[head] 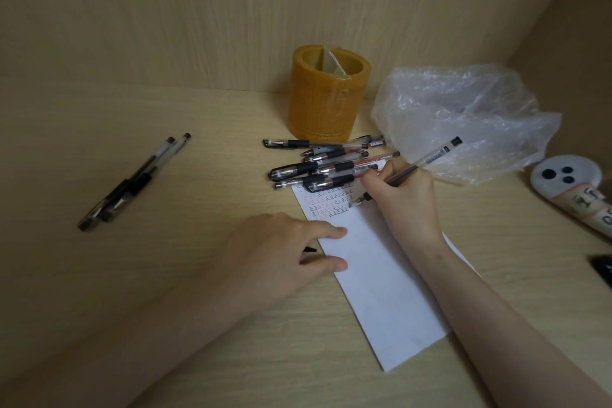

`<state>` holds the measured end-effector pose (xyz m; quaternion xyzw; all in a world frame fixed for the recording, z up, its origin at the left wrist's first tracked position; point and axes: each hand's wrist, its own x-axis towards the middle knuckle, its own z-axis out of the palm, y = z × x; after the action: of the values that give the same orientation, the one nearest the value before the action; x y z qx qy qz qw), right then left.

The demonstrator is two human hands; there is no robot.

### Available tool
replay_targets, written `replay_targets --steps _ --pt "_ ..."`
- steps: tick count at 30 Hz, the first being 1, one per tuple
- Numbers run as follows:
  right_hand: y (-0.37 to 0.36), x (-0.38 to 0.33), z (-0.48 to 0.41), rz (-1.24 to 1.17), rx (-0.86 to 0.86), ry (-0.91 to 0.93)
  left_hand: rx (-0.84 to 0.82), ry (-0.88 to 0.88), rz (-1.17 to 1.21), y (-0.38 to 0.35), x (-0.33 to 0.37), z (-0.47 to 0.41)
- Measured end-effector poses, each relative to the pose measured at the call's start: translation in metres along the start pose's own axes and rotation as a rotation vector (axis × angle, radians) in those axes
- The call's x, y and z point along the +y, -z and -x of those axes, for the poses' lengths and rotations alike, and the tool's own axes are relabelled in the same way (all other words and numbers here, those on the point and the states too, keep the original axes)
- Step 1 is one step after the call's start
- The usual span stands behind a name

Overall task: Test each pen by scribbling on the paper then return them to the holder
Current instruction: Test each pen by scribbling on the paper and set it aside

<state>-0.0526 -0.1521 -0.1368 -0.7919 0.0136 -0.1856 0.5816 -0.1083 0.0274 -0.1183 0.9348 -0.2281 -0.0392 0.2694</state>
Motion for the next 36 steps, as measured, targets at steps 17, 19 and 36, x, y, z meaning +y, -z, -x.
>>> replay_targets --steps 17,19,36 --pt "0.0006 -0.0004 0.0002 0.012 0.012 -0.02 -0.001 0.012 -0.009 0.0009 0.0001 0.0006" --pt "-0.0001 -0.0008 0.0005 0.023 0.007 -0.013 -0.002 0.014 -0.01 0.0002 -0.0005 -0.0001" --pt "0.0012 -0.0012 0.0016 0.013 0.0 -0.003 -0.013 0.001 -0.017 -0.0002 -0.0018 -0.0005"
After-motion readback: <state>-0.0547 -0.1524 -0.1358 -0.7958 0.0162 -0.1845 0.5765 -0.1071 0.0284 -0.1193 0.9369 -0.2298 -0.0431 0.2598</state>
